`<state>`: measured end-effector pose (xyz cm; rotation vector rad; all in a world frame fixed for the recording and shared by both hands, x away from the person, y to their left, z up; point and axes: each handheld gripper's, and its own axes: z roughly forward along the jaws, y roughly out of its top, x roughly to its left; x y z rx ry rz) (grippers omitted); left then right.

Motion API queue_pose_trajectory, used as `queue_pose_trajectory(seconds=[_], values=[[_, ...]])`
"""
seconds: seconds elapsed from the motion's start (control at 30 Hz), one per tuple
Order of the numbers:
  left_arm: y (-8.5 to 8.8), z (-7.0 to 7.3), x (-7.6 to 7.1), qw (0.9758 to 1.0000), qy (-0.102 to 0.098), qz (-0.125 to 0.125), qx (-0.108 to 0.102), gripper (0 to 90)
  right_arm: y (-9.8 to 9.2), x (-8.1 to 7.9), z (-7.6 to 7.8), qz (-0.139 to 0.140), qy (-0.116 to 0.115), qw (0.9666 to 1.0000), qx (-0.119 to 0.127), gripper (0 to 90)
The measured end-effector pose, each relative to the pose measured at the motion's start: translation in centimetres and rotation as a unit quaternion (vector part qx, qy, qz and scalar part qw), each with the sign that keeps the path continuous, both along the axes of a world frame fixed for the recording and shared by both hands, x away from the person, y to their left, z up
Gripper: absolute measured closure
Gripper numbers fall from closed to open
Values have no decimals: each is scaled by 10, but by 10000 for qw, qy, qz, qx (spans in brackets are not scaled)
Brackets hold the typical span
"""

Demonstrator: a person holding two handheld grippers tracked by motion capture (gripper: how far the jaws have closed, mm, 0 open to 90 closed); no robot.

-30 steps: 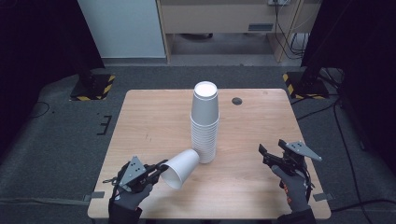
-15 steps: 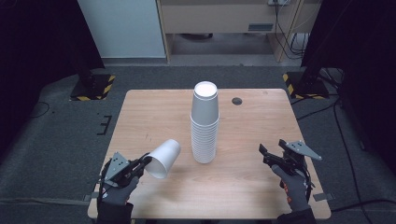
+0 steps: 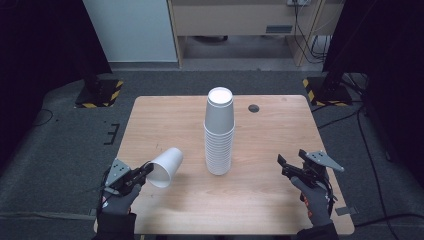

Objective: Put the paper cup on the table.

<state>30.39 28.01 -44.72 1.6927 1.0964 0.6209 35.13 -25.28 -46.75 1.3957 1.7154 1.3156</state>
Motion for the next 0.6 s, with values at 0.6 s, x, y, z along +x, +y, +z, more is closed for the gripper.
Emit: queue_pose_trajectory(seconds=[0.6], values=[[16,16,30,9962,732,265,395,855,-2,0,-2,23,28,9999,-141,150]])
